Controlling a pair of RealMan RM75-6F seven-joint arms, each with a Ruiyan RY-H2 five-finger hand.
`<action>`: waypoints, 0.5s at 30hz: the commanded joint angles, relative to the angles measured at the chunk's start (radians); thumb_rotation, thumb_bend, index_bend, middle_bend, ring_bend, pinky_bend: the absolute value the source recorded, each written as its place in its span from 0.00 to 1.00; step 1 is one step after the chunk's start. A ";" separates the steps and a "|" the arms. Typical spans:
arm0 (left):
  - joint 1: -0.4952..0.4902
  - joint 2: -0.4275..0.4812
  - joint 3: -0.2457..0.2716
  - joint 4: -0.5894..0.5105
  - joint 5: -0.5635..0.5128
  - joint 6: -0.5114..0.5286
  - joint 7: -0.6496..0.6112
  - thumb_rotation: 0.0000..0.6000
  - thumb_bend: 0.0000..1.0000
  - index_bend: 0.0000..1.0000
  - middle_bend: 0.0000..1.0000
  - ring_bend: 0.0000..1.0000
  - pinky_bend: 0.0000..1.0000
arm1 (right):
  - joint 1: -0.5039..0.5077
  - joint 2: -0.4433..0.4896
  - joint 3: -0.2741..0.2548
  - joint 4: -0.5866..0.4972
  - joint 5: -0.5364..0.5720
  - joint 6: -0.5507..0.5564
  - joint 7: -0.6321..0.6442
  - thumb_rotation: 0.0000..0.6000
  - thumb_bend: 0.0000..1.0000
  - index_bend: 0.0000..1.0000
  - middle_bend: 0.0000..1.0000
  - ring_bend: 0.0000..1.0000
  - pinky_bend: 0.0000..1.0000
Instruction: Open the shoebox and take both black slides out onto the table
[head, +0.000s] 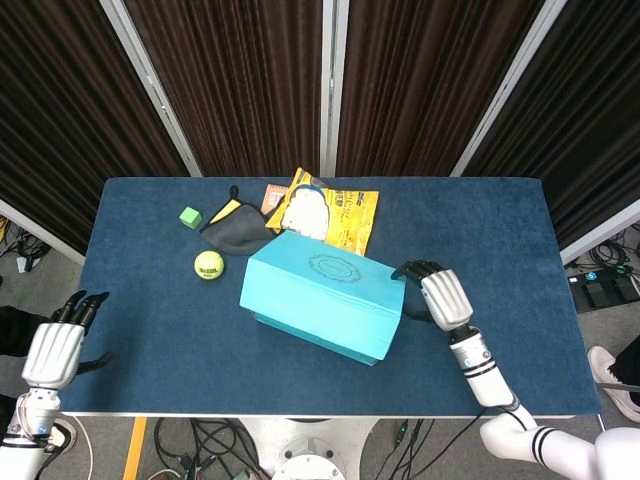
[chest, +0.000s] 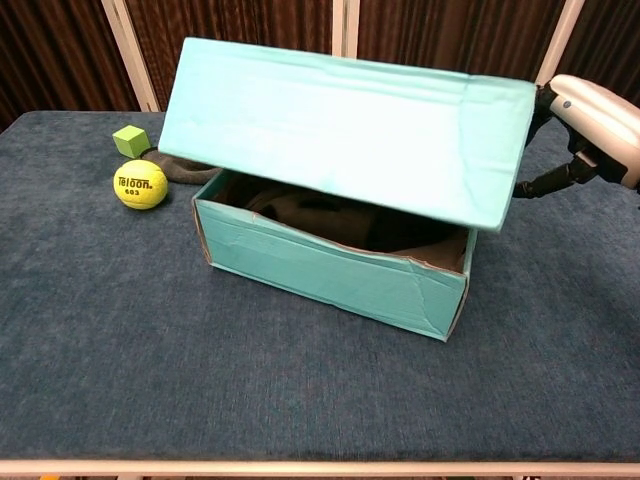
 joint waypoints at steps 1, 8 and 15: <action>-0.001 0.000 0.000 -0.002 0.000 -0.002 0.003 1.00 0.00 0.12 0.17 0.11 0.34 | 0.006 0.052 0.048 -0.086 0.091 -0.093 0.175 1.00 0.29 0.66 0.50 0.36 0.43; -0.003 0.007 0.001 -0.009 -0.003 -0.007 0.009 1.00 0.00 0.12 0.17 0.11 0.34 | 0.032 0.141 0.134 -0.215 0.252 -0.298 0.453 1.00 0.29 0.68 0.52 0.38 0.46; -0.003 0.006 0.004 -0.004 -0.007 -0.014 0.004 1.00 0.00 0.12 0.17 0.11 0.34 | 0.060 0.250 0.231 -0.310 0.384 -0.555 0.772 1.00 0.26 0.69 0.52 0.38 0.46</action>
